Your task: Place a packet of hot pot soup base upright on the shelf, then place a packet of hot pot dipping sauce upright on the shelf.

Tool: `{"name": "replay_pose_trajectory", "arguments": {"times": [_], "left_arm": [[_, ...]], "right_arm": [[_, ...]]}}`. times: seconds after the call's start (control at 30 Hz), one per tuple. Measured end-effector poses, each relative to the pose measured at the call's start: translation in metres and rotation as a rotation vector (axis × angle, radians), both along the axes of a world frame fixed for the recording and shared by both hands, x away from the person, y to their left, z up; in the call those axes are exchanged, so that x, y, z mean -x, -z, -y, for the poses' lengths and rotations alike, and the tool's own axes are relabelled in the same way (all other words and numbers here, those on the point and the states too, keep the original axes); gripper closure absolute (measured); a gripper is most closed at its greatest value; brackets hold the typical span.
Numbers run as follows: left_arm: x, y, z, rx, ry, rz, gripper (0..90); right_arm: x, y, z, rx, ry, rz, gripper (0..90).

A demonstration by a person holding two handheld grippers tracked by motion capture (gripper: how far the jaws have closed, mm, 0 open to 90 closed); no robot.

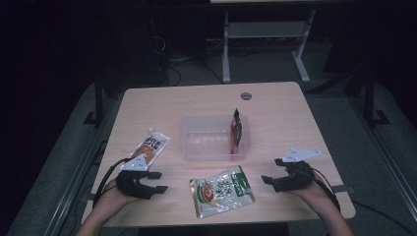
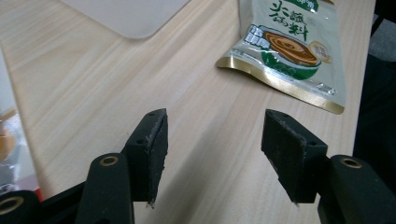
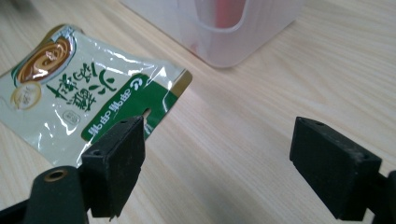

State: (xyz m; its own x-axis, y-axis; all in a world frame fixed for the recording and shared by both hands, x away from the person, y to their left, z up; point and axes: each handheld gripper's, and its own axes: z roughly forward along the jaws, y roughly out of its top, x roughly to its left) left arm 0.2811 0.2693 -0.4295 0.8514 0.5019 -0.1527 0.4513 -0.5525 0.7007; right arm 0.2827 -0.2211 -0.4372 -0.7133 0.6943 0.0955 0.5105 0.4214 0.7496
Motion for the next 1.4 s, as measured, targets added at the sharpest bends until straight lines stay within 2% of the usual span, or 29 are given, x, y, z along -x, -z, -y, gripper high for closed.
{"name": "replay_pose_trajectory", "arguments": {"times": [0.2, 0.5, 0.53, 0.57, 0.6, 0.67, 0.77, 0.87, 0.9, 0.93, 1.0, 1.17, 1.2, 1.23, 1.4], "left_arm": [[-0.004, -0.003, -0.007, 0.001, -0.039, 0.019, 39.5], [-0.012, -0.007, -0.019, -0.024, -0.107, 0.042, 38.8], [-0.016, -0.009, -0.024, -0.027, -0.139, 0.055, 38.8], [-0.016, -0.009, -0.024, -0.027, -0.139, 0.055, 38.8], [-0.018, -0.011, -0.029, -0.033, -0.184, 0.067, 38.9], [-0.021, -0.013, -0.034, -0.043, -0.228, 0.086, 39.5], [-0.028, -0.014, -0.040, -0.056, -0.276, 0.103, 41.9], [-0.038, -0.015, -0.047, -0.065, -0.329, 0.115, 46.7], [-0.038, -0.015, -0.047, -0.065, -0.329, 0.115, 51.1], [-0.045, -0.015, -0.050, -0.047, -0.366, 0.117, 56.7], [-0.051, -0.016, -0.054, -0.027, -0.402, 0.116, 66.5], [-0.072, -0.018, -0.060, -0.009, -0.460, 0.100, 88.2], [-0.076, -0.017, -0.060, -0.003, -0.464, 0.098, 89.5], [-0.081, -0.015, -0.060, -0.002, -0.475, 0.080, 89.6], [-0.103, -0.004, -0.055, -0.051, -0.510, 0.077, 89.6]], "right_arm": [[-0.001, 0.003, -0.003, 0.015, -0.005, 0.003, 17.2], [0.000, 0.005, -0.006, 0.031, -0.008, 0.005, 17.3], [0.000, 0.005, -0.006, 0.030, -0.011, 0.005, 17.3], [0.000, 0.005, -0.006, 0.030, -0.011, 0.005, 17.3], [-0.001, 0.005, -0.006, 0.029, -0.010, 0.004, 17.3], [-0.002, 0.005, -0.007, 0.031, -0.010, 0.005, 17.3], [-0.002, 0.005, -0.008, 0.034, -0.011, 0.005, 17.3], [-0.002, 0.005, -0.008, 0.034, -0.004, 0.007, 17.3], [-0.002, 0.005, -0.008, 0.034, -0.004, 0.007, 17.3], [-0.001, 0.005, -0.007, 0.035, -0.001, 0.006, 17.3], [-0.002, 0.005, -0.007, 0.034, 0.002, 0.005, 17.4], [-0.002, 0.005, -0.007, 0.033, 0.005, 0.001, 17.5], [-0.002, 0.005, -0.007, 0.034, 0.003, 0.003, 17.5], [-0.002, 0.005, -0.007, 0.034, 0.003, 0.001, 17.5], [-0.003, 0.005, -0.006, 0.034, 0.005, 0.002, 17.5]]}}
